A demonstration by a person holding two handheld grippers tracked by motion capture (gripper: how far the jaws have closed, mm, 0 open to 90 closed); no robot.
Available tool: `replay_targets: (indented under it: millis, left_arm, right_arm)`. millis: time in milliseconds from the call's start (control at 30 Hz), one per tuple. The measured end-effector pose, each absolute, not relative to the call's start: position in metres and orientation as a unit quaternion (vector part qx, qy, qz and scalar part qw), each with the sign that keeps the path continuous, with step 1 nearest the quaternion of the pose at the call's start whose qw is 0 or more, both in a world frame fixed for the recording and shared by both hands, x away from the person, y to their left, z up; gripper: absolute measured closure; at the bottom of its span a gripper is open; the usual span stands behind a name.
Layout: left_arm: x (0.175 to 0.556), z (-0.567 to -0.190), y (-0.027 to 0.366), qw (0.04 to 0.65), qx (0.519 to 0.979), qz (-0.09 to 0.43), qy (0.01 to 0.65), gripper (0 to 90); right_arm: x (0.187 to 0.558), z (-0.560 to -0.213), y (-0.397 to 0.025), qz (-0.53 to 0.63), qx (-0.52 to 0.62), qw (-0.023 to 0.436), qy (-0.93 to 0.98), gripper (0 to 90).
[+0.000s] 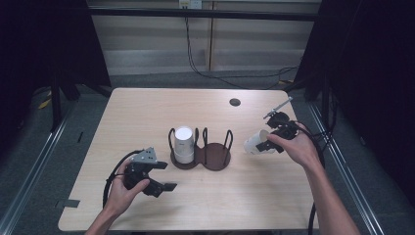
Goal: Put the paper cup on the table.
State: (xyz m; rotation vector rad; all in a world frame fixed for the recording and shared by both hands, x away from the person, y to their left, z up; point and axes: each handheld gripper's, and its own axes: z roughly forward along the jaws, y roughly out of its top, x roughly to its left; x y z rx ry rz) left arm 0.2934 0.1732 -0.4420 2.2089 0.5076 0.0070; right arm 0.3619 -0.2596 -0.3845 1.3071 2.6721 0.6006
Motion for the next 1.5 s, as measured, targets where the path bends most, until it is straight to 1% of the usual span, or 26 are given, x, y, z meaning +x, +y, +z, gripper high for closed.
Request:
replay_targets:
  millis: [233,467,633,867,1133,1400,1500]
  left_arm:
    - [0.293,-0.443,0.172,0.42,0.886,-0.001,0.198,16.5]
    - [0.293,-0.443,0.172,0.416,0.888,-0.003,0.196,16.5]
    - [0.294,-0.445,0.172,0.417,0.887,-0.004,0.199,16.5]
    - [0.294,-0.446,0.171,0.414,0.889,-0.005,0.198,16.5]
    - [0.294,-0.446,0.172,0.414,0.889,-0.007,0.197,16.5]
    - [0.293,-0.447,0.171,0.413,0.89,-0.011,0.194,16.5]
    - [0.293,-0.446,0.172,0.412,0.891,-0.01,0.193,16.5]
  right_arm:
    - [0.371,-0.392,-0.253,0.145,0.432,0.047,0.889,28.1]
    - [0.379,-0.4,-0.25,0.124,0.437,0.034,0.89,28.4]
    - [0.387,-0.407,-0.25,0.094,0.435,0.039,0.895,28.3]
    - [0.394,-0.406,-0.238,0.064,0.429,0.041,0.9,27.0]
    - [0.402,-0.411,-0.232,0.072,0.434,0.044,0.897,24.0]
    - [0.404,-0.417,-0.231,0.091,0.441,0.037,0.892,20.8]
    - [0.403,-0.417,-0.231,0.101,0.444,0.037,0.89,17.7]
